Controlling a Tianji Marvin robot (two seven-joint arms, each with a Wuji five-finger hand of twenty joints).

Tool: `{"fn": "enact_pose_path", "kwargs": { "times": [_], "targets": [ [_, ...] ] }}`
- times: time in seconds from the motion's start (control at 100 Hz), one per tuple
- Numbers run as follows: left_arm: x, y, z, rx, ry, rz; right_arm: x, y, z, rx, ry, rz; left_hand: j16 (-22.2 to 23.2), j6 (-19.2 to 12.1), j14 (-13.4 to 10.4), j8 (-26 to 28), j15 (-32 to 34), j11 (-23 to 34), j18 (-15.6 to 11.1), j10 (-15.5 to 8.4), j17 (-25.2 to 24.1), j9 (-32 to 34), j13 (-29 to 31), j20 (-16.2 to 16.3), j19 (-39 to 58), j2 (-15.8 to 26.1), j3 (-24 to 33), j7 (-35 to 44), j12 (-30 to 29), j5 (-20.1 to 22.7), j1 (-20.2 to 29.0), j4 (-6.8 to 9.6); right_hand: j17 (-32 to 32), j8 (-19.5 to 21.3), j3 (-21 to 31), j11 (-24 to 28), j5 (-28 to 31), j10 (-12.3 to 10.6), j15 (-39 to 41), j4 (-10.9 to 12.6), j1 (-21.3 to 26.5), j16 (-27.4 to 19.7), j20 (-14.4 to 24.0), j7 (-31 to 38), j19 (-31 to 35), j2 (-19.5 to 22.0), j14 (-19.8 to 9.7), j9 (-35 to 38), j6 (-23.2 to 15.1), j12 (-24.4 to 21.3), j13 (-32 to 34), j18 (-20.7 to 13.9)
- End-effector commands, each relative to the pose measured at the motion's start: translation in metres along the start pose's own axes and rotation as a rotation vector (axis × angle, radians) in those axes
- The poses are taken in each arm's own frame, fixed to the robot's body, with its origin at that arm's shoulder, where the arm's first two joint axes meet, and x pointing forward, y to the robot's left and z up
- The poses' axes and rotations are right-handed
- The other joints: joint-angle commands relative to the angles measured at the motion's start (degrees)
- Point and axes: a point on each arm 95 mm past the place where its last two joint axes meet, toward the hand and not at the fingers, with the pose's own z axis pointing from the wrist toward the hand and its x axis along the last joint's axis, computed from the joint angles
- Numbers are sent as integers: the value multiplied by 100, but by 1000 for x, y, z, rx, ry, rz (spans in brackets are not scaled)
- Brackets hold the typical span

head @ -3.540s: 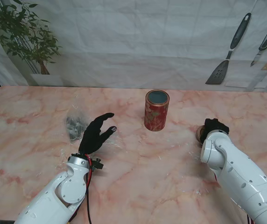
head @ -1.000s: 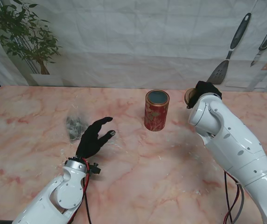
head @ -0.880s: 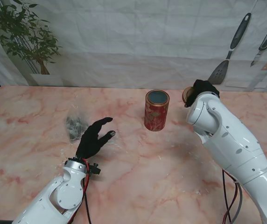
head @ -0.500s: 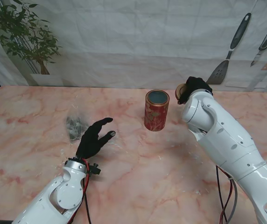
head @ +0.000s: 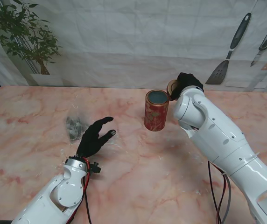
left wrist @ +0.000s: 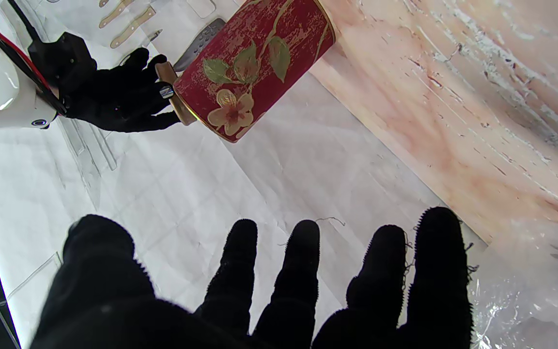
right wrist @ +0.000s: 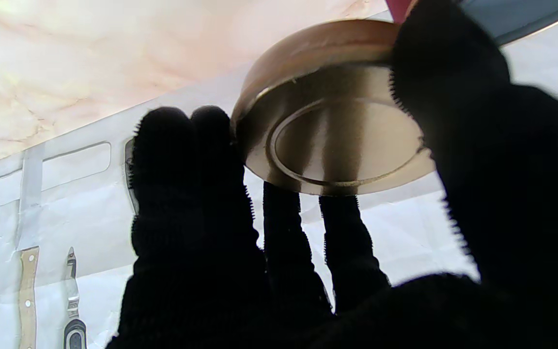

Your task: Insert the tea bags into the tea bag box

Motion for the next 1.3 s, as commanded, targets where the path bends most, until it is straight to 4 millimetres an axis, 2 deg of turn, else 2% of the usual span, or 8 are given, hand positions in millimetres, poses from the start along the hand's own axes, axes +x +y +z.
{"fn": "enact_pose_path", "kwargs": {
  "times": [0.0, 0.68, 1.29],
  "targets": [
    [2, -1, 2, -8, 4, -2, 10, 3, -2, 6, 21, 8, -10, -127, -10, -4, -133, -69, 32, -69, 40, 15, 51, 84, 159, -75, -92, -89, 9, 96, -112, 144, -45, 373, 3104, 871, 1322, -145, 361, 1018, 1758, 122, 29, 2176, 141, 1524, -901, 606, 17, 372, 318, -164],
    [0, -4, -1, -8, -4, 0, 42, 0, -11, 20, 96, 9, -11, -134, -18, -7, -136, -75, 23, -78, 44, 28, 56, 82, 157, -81, -93, -103, 9, 98, -120, 145, -51, 379, 3062, 857, 1310, -155, 369, 1031, 1746, 138, 46, 2156, 148, 1582, -907, 602, 4, 381, 312, -160],
    [-1, -4, -2, -8, -4, -1, 53, -5, -16, 39, 129, -14, -12, -134, -23, -7, -141, -73, 12, -63, 57, 38, 56, 86, 170, -77, -94, -109, 13, 101, -123, 145, -62, 396, 3030, 855, 1297, -153, 394, 1043, 1738, 158, 64, 2137, 152, 1632, -911, 593, 1, 393, 297, -155]
  ]
}}
